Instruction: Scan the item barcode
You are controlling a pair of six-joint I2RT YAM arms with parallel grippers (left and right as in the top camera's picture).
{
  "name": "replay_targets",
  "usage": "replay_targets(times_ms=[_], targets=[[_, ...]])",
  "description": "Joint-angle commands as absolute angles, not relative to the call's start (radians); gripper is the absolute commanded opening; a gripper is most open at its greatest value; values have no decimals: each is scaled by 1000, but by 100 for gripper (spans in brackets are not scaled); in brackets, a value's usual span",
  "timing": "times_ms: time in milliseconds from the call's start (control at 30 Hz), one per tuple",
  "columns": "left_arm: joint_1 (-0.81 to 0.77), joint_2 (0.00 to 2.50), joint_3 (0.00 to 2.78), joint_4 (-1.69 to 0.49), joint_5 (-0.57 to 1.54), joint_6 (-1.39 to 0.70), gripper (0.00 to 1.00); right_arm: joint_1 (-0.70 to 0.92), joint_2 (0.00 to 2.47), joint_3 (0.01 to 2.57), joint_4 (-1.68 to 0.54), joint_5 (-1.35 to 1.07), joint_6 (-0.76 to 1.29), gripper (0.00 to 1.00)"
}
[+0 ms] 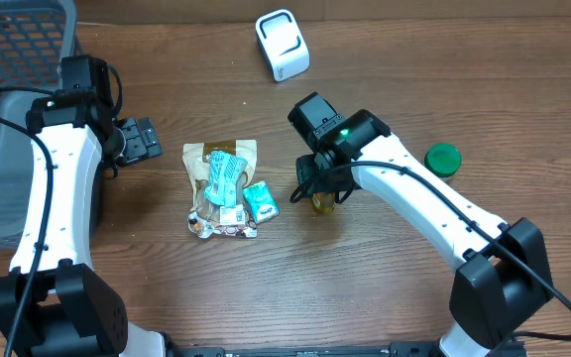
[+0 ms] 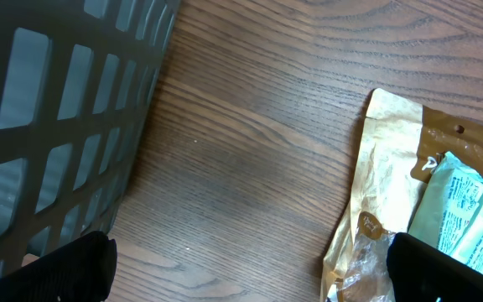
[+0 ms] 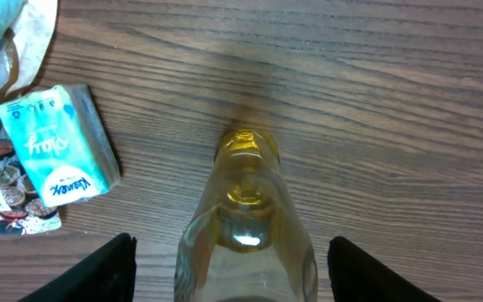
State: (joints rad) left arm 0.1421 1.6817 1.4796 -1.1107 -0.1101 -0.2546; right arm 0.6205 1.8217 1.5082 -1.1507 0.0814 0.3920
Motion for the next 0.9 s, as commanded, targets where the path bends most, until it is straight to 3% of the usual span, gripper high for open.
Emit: replay_targets(times_ms=[0, 867], targets=[[144, 1666, 1500, -1111, -123, -243, 100, 618, 1820, 1497, -1138, 77, 393, 66], [144, 1666, 1500, -1111, -123, -243, 100, 618, 1827, 1497, -1153, 104, 393, 60]])
